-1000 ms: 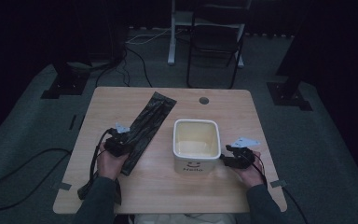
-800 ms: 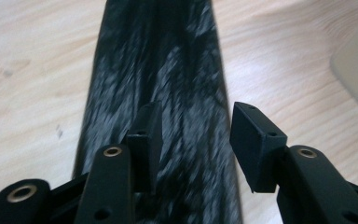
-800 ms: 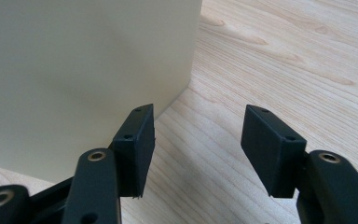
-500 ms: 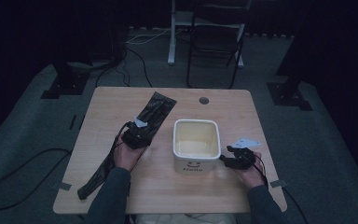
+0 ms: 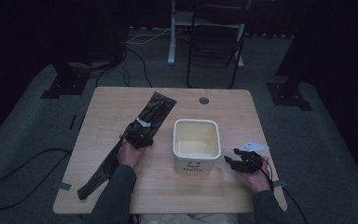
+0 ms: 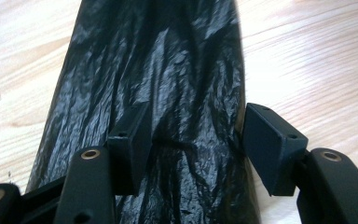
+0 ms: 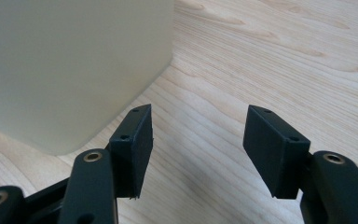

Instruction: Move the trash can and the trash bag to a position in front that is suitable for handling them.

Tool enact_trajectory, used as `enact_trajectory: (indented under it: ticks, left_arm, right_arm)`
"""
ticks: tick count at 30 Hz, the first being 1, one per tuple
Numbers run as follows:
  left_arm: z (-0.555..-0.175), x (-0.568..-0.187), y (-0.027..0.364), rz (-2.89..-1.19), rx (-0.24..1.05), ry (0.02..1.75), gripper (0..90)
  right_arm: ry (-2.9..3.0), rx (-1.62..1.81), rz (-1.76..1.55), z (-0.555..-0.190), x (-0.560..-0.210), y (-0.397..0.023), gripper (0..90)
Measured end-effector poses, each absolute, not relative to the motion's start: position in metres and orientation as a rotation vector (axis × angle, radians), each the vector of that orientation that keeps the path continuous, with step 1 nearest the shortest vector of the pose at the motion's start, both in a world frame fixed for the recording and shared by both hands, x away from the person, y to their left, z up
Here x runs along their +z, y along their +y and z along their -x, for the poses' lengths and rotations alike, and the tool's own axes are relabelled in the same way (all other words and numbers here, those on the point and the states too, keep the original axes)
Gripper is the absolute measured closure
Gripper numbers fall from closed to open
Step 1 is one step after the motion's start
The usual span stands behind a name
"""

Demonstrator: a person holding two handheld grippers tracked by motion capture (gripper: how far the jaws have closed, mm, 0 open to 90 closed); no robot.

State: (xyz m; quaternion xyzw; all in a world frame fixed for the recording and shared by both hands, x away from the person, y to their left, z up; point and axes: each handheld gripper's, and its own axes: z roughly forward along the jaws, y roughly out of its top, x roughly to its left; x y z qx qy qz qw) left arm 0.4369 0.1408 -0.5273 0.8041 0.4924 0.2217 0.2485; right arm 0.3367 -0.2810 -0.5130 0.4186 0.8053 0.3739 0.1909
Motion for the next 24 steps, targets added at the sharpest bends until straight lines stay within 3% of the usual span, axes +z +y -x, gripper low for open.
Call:
enact_trajectory:
  ticks: [4,9,12,24]
  left_arm:
    - [-0.439,-0.527,0.143,-2.180,0.570,1.337,55.3]
    - [-0.442,-0.526,0.144,-2.186,0.515,1.331,78.6]
    - [-0.443,-0.521,0.138,-2.232,0.482,1.259,87.6]
    - [-0.428,-0.523,0.092,-2.346,0.381,0.879,88.9]
  right_arm:
    - [2.255,1.050,-1.185,-0.336,-0.514,-0.284,41.9]
    - [2.255,1.049,-1.188,-0.335,-0.514,-0.284,41.9]
    - [2.250,1.049,-1.191,-0.335,-0.514,-0.285,41.9]
    - [2.252,1.048,-1.188,-0.334,-0.514,-0.285,42.0]
